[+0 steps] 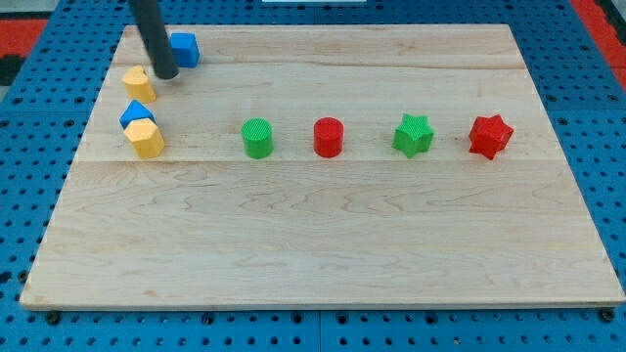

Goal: Push the yellow heart above the triangle

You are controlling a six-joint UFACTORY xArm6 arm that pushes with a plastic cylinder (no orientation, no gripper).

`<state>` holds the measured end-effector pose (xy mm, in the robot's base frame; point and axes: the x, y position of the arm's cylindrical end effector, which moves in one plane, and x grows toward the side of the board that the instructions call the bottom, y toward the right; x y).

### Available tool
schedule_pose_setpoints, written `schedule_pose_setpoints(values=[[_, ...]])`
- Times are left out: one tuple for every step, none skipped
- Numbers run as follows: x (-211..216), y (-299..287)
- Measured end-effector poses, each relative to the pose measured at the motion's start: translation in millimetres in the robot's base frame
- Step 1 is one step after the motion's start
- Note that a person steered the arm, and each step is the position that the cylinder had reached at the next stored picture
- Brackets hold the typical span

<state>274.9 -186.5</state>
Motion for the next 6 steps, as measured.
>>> schedule_pose_setpoints(values=[[-12.5, -25.2], [-11.4, -36.3], [7.4, -36.3], [7.3, -19.8], [7.3, -7.4], [20.4, -28.5]])
